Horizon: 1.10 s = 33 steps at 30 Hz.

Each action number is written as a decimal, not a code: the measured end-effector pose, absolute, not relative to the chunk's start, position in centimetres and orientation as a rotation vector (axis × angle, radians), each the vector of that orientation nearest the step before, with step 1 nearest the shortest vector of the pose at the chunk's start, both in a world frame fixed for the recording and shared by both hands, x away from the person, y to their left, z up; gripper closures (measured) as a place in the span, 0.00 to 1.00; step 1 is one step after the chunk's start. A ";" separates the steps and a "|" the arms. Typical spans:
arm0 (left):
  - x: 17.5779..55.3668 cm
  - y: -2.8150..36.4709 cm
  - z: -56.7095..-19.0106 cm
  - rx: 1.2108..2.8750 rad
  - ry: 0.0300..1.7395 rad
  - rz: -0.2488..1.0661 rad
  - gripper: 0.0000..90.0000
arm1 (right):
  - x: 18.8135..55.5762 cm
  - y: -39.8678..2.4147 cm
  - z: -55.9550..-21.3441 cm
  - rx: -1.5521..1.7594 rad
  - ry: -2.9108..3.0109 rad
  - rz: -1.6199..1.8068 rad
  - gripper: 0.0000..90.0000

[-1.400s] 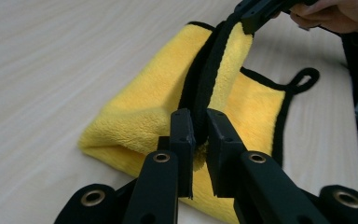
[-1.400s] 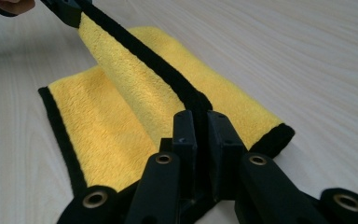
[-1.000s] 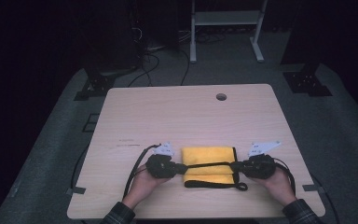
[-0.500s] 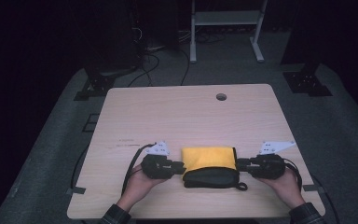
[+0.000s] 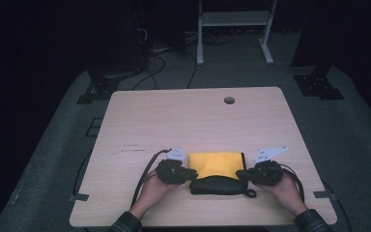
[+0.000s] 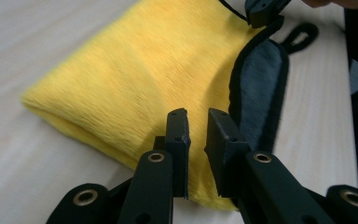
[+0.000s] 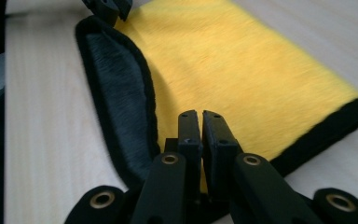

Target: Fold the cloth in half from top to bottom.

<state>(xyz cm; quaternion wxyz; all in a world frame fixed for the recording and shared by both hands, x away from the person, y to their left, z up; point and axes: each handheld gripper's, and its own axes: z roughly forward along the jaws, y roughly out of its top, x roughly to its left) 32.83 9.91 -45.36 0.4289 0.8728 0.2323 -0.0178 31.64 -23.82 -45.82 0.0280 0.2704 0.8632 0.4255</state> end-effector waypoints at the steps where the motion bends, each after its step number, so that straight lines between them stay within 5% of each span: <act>1: 32.5 9.9 -45.4 2.191 0.569 -0.049 0.86 | 31.4 -23.8 -45.9 0.826 2.676 1.313 0.95; 17: 30.3 10.1 -46.0 2.291 0.521 0.012 0.78 | 28.5 -23.4 -46.5 0.660 2.737 1.197 0.90; 24: 30.0 11.3 -45.4 2.250 0.557 0.060 0.42 | 29.0 -24.6 -45.8 0.776 2.626 1.247 0.53; 33: 29.5 14.7 -44.6 2.190 0.637 0.215 0.13 | 29.5 -27.0 -45.8 1.017 2.423 1.194 0.18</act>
